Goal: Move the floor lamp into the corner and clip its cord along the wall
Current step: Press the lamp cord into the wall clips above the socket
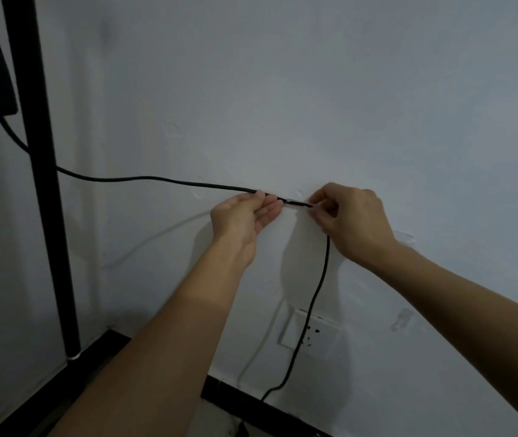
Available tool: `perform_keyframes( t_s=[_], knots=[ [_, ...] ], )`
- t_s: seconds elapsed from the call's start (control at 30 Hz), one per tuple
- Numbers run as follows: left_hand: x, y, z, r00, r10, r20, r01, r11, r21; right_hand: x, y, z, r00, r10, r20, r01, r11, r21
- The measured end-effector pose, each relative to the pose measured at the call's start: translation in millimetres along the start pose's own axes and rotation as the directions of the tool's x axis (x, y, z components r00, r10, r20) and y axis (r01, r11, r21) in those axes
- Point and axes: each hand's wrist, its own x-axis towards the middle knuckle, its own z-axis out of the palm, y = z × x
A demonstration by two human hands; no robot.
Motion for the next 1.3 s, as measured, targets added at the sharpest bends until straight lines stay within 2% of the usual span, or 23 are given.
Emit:
perform_keyframes(
  t_s=[0.13, 0.2, 0.27, 0.37, 0.47, 0.57, 0.63, 0.67, 0.77, 0.83, 0.93, 1.03, 1.17, 1.3],
  knots=[
    [0, 0, 1, 0.998, 0.038, 0.040, -0.039, 0.999, 0.030, -14, 1, 12, 0.999, 0.014, -0.030, -0.014, 0.999, -0.029],
    [0, 0, 0, 0.997, 0.055, 0.052, -0.059, 0.996, 0.069, -21, 0, 17, 0.994, 0.112, -0.010, -0.111, 0.989, 0.098],
    [0, 0, -4, 0.996, 0.071, 0.060, -0.077, 0.991, 0.113, -28, -1, 18, 0.962, 0.270, 0.052, -0.272, 0.911, 0.311],
    [-1, 1, -8, 0.992, 0.096, 0.077, -0.108, 0.980, 0.170, -54, 7, 17, 0.877, 0.408, 0.254, -0.476, 0.670, 0.569],
    [-4, -7, -9, 0.994, 0.097, 0.055, -0.110, 0.948, 0.300, -94, 25, 12, 0.842, 0.425, 0.332, -0.536, 0.591, 0.603],
    [-15, -26, -9, 0.986, 0.160, 0.047, -0.157, 0.798, 0.582, -125, 45, 2, 0.825, 0.491, 0.280, -0.544, 0.555, 0.630],
    [-27, -40, -4, 0.943, 0.286, 0.169, -0.315, 0.610, 0.727, -137, 58, -8, 0.817, 0.529, 0.229, -0.538, 0.555, 0.635],
    [-32, -46, -1, 0.895, 0.351, 0.274, -0.424, 0.486, 0.764, -141, 63, -13, 0.817, 0.541, 0.198, -0.528, 0.566, 0.633],
    [-46, -62, 14, 0.698, 0.404, 0.591, -0.691, 0.162, 0.705, -142, 74, -29, 0.831, 0.543, 0.115, -0.491, 0.623, 0.609],
    [-50, -71, 23, 0.621, 0.383, 0.683, -0.753, 0.052, 0.656, -141, 79, -36, 0.841, 0.533, 0.090, -0.475, 0.649, 0.594],
    [-49, -78, 32, 0.583, 0.357, 0.730, -0.777, -0.020, 0.630, -139, 82, -45, 0.866, 0.498, 0.045, -0.438, 0.712, 0.549],
    [-45, -81, 40, 0.576, 0.335, 0.746, -0.776, -0.062, 0.627, -133, 82, -54, 0.887, 0.460, -0.019, -0.385, 0.764, 0.518],
    [-42, -85, 47, 0.590, 0.329, 0.737, -0.754, -0.101, 0.649, -120, 81, -65, 0.897, 0.430, -0.104, -0.330, 0.806, 0.491],
    [-41, -91, 48, 0.626, 0.337, 0.703, -0.722, -0.091, 0.686, -104, 82, -69, 0.878, 0.447, -0.173, -0.322, 0.817, 0.479]
  ],
)
